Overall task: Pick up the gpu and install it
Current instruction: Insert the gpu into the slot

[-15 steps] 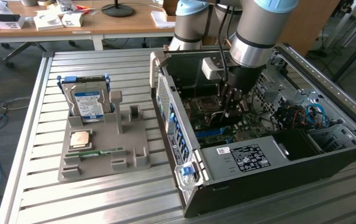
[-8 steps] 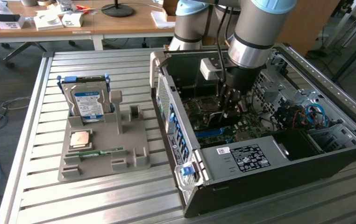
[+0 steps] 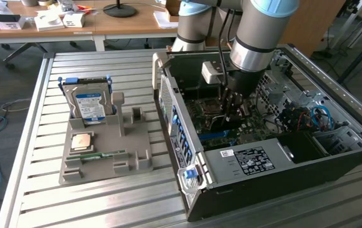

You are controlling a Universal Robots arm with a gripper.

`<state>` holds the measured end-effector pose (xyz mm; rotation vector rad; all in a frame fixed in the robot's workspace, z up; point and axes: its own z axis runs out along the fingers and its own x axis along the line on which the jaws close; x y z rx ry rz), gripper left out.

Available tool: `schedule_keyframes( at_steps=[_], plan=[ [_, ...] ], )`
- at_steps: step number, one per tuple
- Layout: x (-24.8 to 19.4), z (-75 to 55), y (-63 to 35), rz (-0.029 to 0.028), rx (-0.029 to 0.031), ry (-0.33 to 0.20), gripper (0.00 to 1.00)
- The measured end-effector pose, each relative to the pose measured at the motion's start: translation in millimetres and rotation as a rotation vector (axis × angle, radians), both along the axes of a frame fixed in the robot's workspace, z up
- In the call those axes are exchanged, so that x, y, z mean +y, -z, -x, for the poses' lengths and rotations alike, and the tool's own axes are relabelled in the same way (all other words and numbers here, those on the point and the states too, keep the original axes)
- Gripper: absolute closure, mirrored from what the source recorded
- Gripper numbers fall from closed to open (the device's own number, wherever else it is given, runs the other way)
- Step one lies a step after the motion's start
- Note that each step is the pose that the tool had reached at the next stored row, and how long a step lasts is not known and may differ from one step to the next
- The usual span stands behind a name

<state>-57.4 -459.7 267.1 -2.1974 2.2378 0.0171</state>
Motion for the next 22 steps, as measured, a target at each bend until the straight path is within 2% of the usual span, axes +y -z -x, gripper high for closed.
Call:
schedule_keyframes(
  at_steps=[15,22],
  plan=[
    [0.0,4.7,1.8,-0.0002,-0.0031,0.000,0.73],
    [0.0,5.2,1.8,-0.0004,-0.0067,-0.001,0.73]
  ],
)
